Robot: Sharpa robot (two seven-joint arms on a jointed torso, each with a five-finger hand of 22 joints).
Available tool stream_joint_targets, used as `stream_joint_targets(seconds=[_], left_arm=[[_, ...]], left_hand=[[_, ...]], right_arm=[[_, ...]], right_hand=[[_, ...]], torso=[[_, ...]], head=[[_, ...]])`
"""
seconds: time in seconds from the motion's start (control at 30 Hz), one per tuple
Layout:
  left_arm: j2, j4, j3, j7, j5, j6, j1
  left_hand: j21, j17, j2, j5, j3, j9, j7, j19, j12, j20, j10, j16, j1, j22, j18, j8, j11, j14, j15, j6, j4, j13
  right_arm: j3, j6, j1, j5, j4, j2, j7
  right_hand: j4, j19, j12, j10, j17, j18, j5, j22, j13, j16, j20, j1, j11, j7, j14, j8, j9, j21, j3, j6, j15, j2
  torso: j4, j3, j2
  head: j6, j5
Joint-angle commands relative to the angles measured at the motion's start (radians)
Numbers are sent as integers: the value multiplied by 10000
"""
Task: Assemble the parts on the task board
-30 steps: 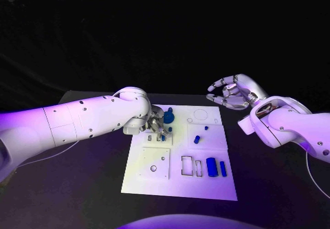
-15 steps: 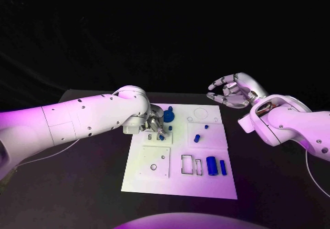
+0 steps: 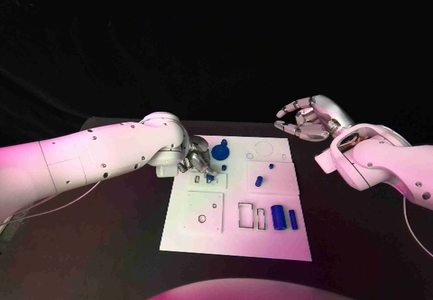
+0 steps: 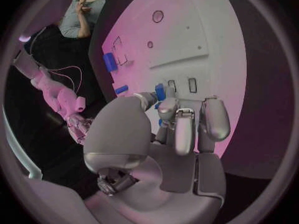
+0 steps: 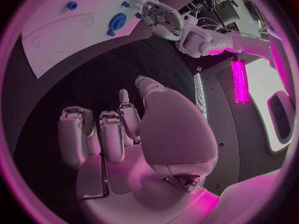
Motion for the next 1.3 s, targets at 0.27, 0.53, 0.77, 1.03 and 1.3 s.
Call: stream_joint_targets(seconds=[0.27,0.53,0.77,1.03,1.3], left_arm=[[-569,603,33,185,368,-1314,-76],[-692,954,5,271,-720,-1998,-328],[-645,1015,-14,246,-1290,-2220,-482],[-568,1016,-27,194,-1634,-2193,-564],[-532,1028,-30,142,-1872,-1925,-581]], left_hand=[[117,1567,-266,29,1920,533,-138,1,6,-43,122,-14,-227,156,-187,159,-78,772,-106,31,-1587,20],[204,1638,-550,34,2361,654,-167,93,65,-67,238,34,-311,319,-217,206,-107,793,-133,102,-1856,81],[256,1659,-678,40,2598,713,-189,151,132,-86,342,52,-364,416,-235,223,-135,799,-156,171,-1978,154],[288,1601,-710,49,2714,741,-200,187,150,-96,381,26,-393,474,-246,237,-147,787,-167,209,-2025,170],[320,1625,-750,60,2819,771,-212,224,153,-106,411,42,-437,535,-258,255,-158,794,-177,246,-2062,166]], right_arm=[[-1,97,-15,-113,-84,-43,45],[-3,87,-23,-95,-90,-55,72],[-4,88,-28,-91,-85,-59,86],[-4,99,-35,-90,-80,-52,103],[-4,111,-42,-87,-83,-41,117]], right_hand=[[33,239,-46,-52,1678,146,-115,1767,291,-42,-52,-138,12,-2,780,49,-14,-49,28,-41,-76,-9],[59,241,-41,-44,1692,145,-146,1768,293,-37,-52,-217,13,-3,784,62,-19,-50,24,-46,-75,5],[64,236,-37,-41,1686,148,-152,1762,296,-40,-52,-241,13,-3,783,67,-21,-61,22,-46,-75,9],[68,239,-39,-42,1689,146,-158,1765,293,-39,-52,-264,13,-4,784,71,-22,-57,19,-46,-75,12],[68,239,-39,-42,1689,146,-158,1765,293,-39,-52,-264,13,-4,784,71,-22,-57,19,-46,-75,12]], torso=[[25,11,3],[24,11,0],[-7,11,7],[6,16,17],[5,15,20]], head=[[7,22],[-11,39],[-21,68],[-12,60],[-32,67]])
